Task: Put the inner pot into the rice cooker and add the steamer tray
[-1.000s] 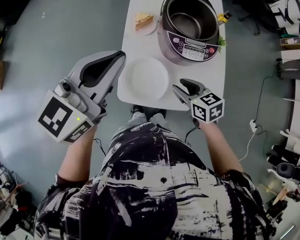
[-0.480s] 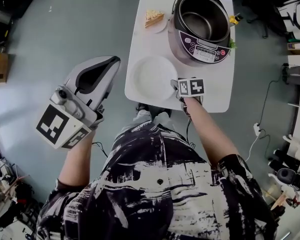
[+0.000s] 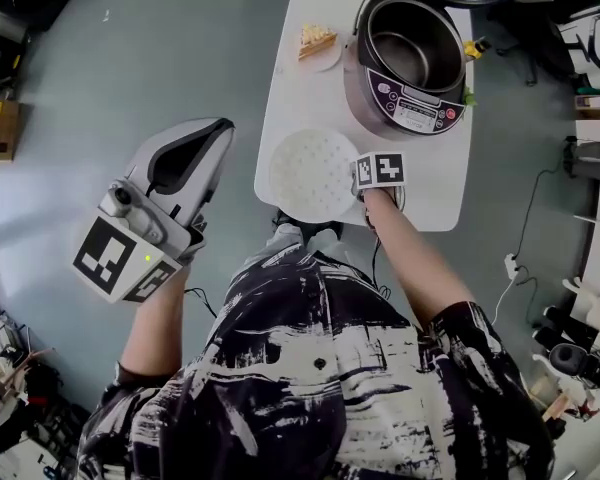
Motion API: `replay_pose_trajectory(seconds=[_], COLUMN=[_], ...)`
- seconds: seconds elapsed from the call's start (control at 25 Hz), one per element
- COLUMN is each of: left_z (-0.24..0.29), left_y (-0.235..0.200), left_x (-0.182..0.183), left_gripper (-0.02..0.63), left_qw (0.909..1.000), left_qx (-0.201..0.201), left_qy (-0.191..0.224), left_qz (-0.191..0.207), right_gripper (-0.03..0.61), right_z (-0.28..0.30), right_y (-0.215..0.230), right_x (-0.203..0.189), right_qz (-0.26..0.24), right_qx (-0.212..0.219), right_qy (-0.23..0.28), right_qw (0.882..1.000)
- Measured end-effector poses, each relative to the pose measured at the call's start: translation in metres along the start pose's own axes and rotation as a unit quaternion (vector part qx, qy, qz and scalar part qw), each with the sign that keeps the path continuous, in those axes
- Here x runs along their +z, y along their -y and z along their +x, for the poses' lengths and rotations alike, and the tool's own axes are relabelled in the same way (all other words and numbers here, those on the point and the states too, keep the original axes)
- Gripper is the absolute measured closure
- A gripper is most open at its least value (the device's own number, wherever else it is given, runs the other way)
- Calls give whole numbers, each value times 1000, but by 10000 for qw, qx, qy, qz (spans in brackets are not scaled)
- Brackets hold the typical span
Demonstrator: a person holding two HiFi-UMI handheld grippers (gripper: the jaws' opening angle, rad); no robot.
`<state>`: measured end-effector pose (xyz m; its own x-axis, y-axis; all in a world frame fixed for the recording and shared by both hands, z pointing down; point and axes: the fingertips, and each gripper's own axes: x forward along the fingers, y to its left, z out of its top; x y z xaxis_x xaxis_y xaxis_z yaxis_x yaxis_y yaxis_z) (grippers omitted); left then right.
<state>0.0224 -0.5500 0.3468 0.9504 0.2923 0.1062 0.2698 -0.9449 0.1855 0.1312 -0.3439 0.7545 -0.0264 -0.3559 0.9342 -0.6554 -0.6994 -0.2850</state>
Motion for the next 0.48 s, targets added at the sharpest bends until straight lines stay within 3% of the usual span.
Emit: replay_pose_trajectory(seconds=[0.2, 0.36, 0.48], left_z=[1, 2, 2], left_y=[1, 2, 1], left_x=[5, 13, 21], left_gripper=[609, 609, 609], left_qw=[9999, 9996, 9993], left_qx=[-18, -49, -34], left_qy=[121, 254, 344], left_qz=[3, 66, 121], right_gripper=[575, 575, 575], right_z=[-28, -77, -128], right_y=[-41, -97, -121], right_x=[4, 13, 27], right_qz=[183, -181, -580], right_qx=[832, 1723, 2100], right_qy=[178, 389, 638], right_qw=[9962, 9841, 9739])
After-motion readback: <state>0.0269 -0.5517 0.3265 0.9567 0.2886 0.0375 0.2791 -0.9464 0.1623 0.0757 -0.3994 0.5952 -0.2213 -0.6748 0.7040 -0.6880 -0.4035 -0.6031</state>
